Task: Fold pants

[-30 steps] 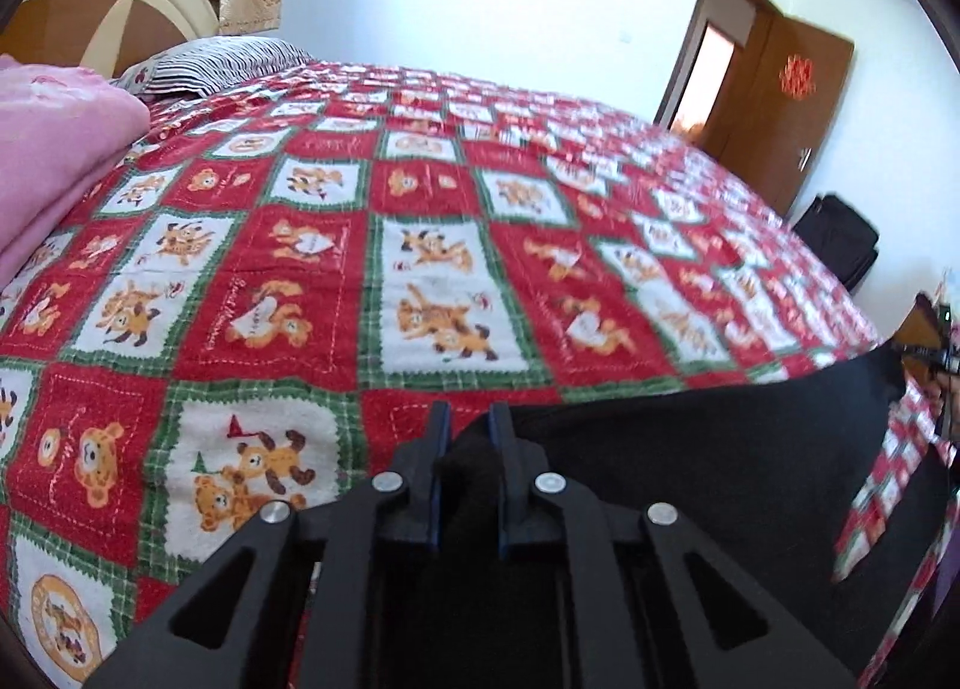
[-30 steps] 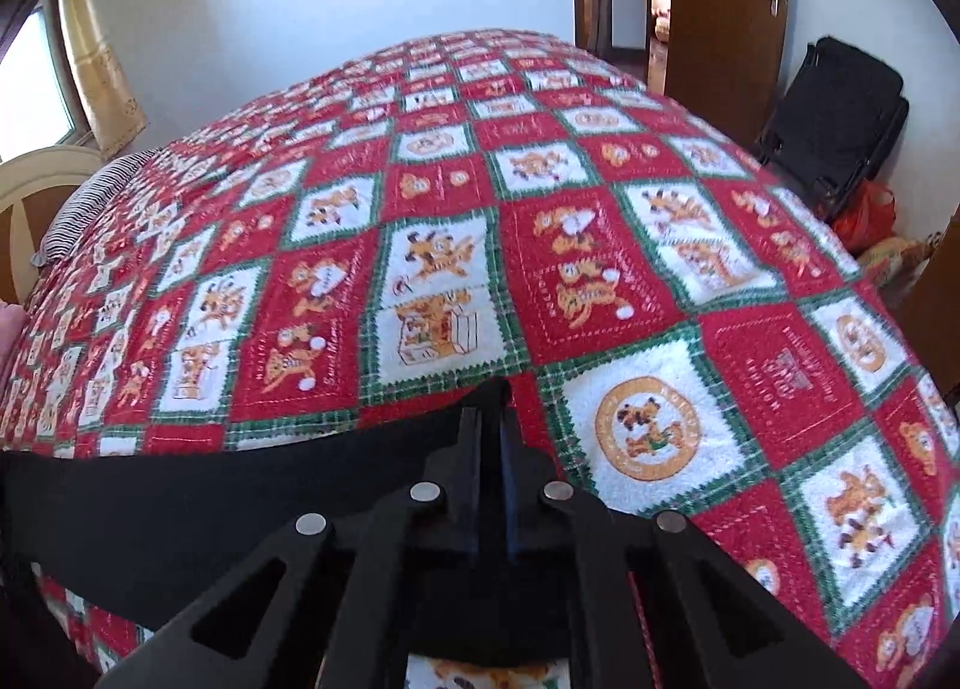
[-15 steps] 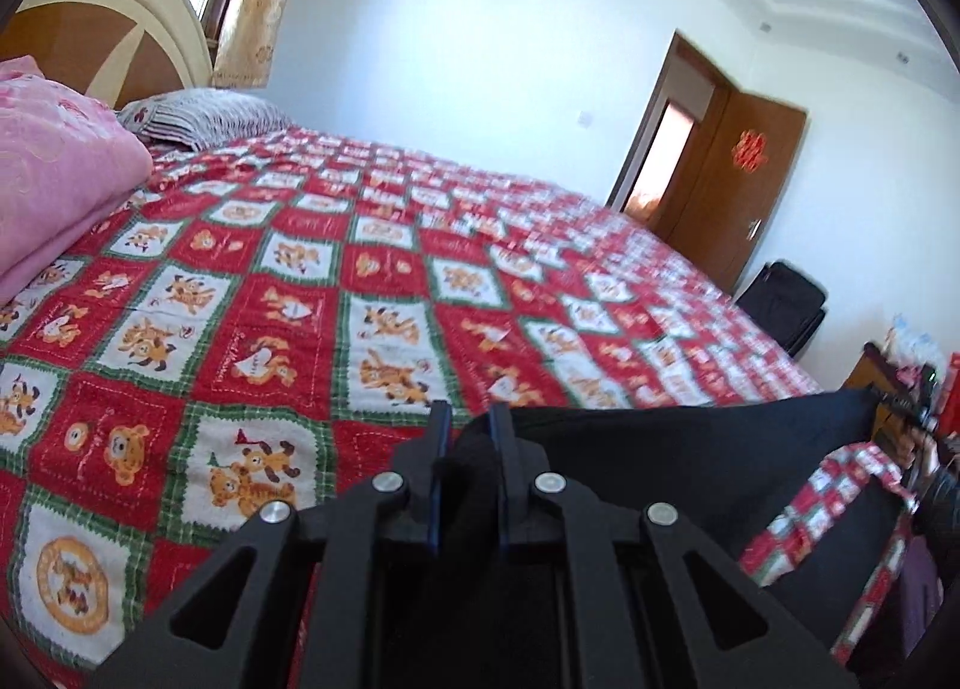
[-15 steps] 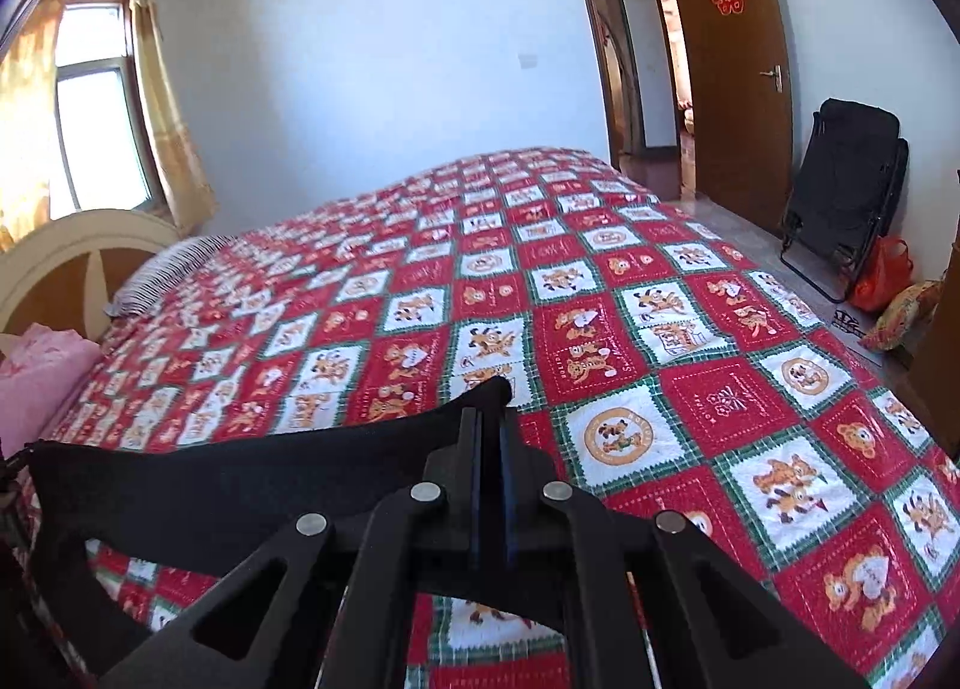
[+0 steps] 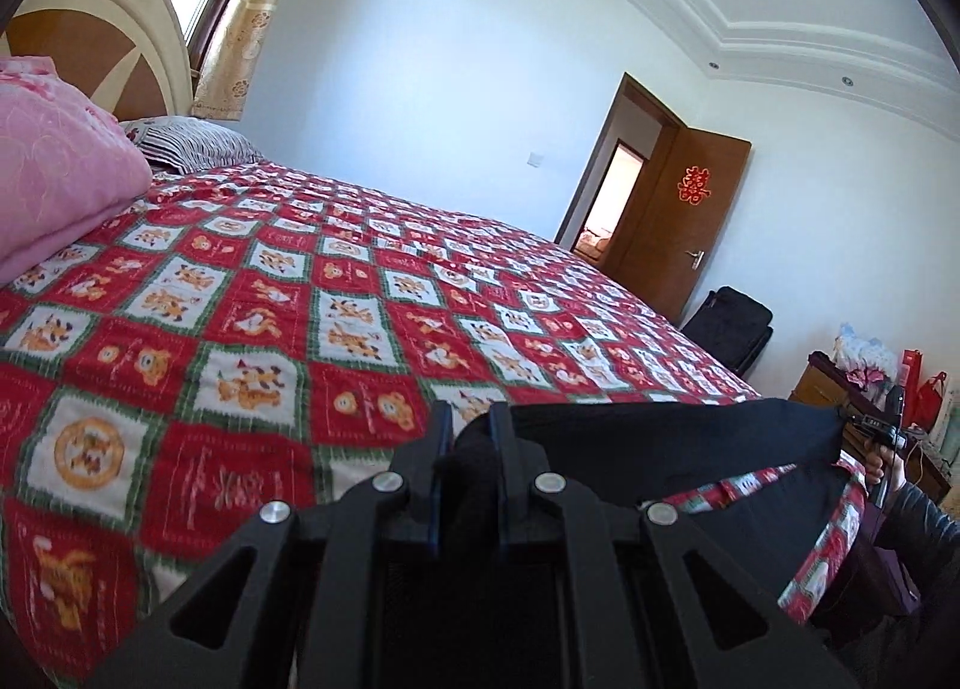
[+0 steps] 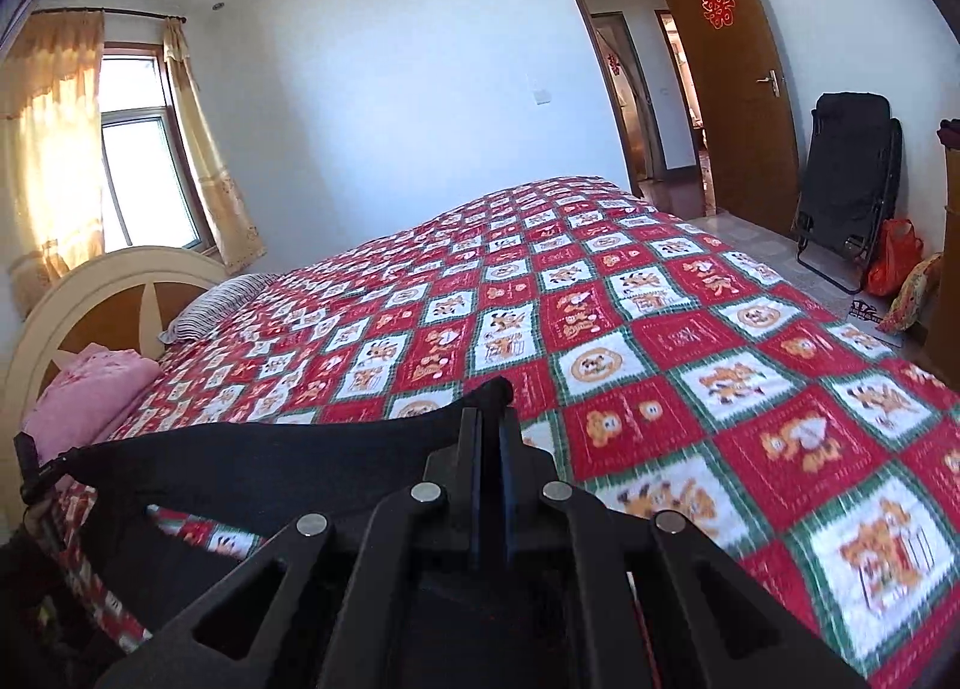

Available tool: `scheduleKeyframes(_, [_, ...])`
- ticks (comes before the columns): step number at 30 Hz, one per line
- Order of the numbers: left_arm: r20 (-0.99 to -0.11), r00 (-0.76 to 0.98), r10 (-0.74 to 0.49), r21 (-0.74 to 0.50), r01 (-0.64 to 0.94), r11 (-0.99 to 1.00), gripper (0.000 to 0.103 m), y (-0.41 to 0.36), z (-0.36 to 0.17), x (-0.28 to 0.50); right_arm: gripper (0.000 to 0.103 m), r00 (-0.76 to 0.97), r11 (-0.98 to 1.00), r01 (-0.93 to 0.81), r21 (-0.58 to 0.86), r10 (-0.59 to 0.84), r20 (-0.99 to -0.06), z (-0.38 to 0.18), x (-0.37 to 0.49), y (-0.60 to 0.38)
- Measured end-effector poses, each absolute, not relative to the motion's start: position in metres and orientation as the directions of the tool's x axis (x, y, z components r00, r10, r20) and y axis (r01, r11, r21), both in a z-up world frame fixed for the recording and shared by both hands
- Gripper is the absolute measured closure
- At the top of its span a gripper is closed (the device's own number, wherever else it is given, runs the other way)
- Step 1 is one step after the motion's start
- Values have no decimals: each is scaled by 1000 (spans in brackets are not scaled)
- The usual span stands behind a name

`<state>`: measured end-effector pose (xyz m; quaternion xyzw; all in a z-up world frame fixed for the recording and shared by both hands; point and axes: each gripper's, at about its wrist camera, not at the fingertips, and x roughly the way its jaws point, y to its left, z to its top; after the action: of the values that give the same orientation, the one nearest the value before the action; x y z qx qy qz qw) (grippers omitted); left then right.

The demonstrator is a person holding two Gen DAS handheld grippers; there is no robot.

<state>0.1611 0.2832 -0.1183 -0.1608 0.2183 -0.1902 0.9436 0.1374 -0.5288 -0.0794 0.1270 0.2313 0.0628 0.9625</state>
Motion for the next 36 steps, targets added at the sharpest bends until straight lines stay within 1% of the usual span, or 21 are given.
scheduleKeyframes(4, [-354,830,-430,-379,293,878,90,286,-135,138,98,885,962,-72,262,183,-428,-84,114,-531])
scheduleKeyframes(9, [-409,810,-420,-368,274,888,90,293,-164,121,98,869,976,-77,206,166,-465,-91,94,-532])
scheduleKeyframes(13, [-442,795,-416,-360,268,894,88,297,-181,117,98,839,987,-77,144,143,-525,-102,86,-530])
scheduleKeyframes(16, [-439,799,-411,-353,267,897,83,298,-185,111,98,796,994,-82,70,107,-595,-115,87,-522])
scheduleKeyframes(19, [-454,805,-381,-301,264,916,78,294,-183,109,98,768,995,-87,43,95,-633,-123,80,-521])
scheduleKeyframes(20, [-459,812,-360,-274,257,927,67,292,-182,108,96,763,995,-80,53,96,-640,-123,77,-524])
scheduleKeyframes(21, [-468,823,-323,-234,237,943,59,290,-180,106,89,764,996,-64,56,85,-640,-122,72,-526])
scheduleKeyframes(22, [-472,830,-297,-205,224,953,47,290,-180,103,81,768,998,-40,56,67,-637,-120,67,-529])
scheduleKeyframes(23, [-472,839,-270,-171,213,962,41,289,-178,101,65,773,998,-19,61,54,-632,-116,62,-532])
scheduleKeyframes(24, [-469,847,-251,-140,209,968,38,289,-176,98,54,779,998,-8,66,48,-625,-112,56,-532])
scheduleKeyframes(26, [-481,849,-219,-78,208,975,34,289,-173,93,53,799,999,17,51,17,-601,-101,42,-529])
scheduleKeyframes(30, [-493,850,-185,28,228,973,34,284,-170,83,53,831,1000,1,30,16,-556,-77,31,-504])
scheduleKeyframes(32, [-496,850,-177,63,238,969,34,279,-169,81,53,838,999,-48,17,49,-543,-67,34,-477])
scheduleKeyframes(35, [-509,848,-150,145,256,956,36,267,-172,82,53,821,986,-165,-5,135,-554,-60,49,-424])
scheduleKeyframes(36, [-512,847,-146,161,261,952,42,263,-174,84,53,802,975,-222,-17,173,-571,-62,57,-397])
